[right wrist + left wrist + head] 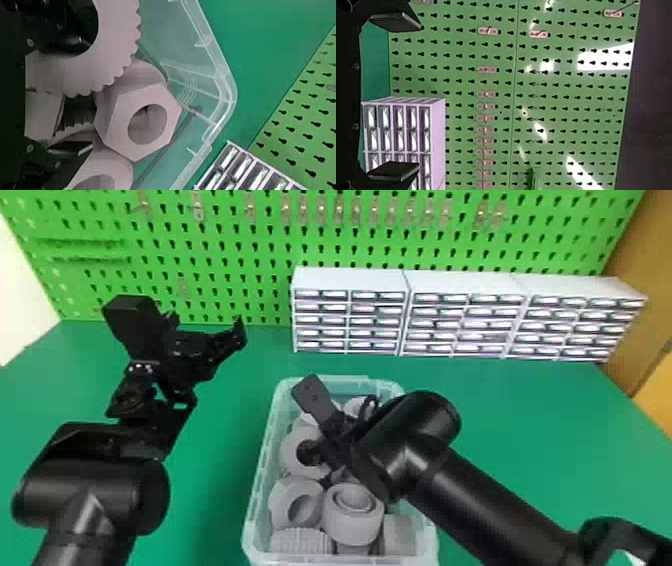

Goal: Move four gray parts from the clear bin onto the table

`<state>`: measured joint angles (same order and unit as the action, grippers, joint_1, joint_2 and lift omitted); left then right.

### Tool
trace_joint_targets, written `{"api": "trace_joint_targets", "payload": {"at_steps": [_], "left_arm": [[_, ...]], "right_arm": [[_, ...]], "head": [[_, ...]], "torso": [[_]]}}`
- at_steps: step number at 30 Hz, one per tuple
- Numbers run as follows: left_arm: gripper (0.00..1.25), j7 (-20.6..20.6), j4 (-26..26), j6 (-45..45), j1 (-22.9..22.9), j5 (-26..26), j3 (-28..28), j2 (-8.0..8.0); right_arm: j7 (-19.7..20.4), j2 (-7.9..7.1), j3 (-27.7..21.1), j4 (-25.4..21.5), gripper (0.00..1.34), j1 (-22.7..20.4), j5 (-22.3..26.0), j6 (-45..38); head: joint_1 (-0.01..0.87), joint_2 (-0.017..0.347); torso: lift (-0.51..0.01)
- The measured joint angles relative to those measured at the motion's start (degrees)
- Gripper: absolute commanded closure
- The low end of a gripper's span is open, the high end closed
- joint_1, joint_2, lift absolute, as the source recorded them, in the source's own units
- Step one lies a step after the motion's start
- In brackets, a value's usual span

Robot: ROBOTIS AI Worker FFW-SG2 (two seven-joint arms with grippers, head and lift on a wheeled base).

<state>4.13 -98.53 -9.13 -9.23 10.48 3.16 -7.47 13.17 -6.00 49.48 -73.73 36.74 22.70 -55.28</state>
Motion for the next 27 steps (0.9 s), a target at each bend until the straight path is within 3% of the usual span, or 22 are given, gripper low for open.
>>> {"api": "trace_joint_targets", "payload": {"at_steps": [6, 10, 27], "left_arm": [[0.07, 0.0, 0.0, 0.0, 0.1, 0.0, 0.0, 0.0], [0.07, 0.0, 0.0, 0.0, 0.1, 0.0, 0.0, 0.0], [0.07, 0.0, 0.0, 0.0, 0.3, -0.3, 0.0, 0.0]], "right_arm": [[-0.1, 0.03, 0.3, -0.4, 0.8, 0.0, -0.2, 0.0], [-0.1, 0.01, 0.9, -1.3, 1.11, -0.1, -1.4, 0.4], [0.0, -0.56, 3.2, -3.2, 1.12, -0.5, -4.5, 3.3]], "head": [[0.686, 0.026], [0.686, 0.026], [0.686, 0.026]], "torso": [[-0.05], [-0.05], [-0.05]]}}
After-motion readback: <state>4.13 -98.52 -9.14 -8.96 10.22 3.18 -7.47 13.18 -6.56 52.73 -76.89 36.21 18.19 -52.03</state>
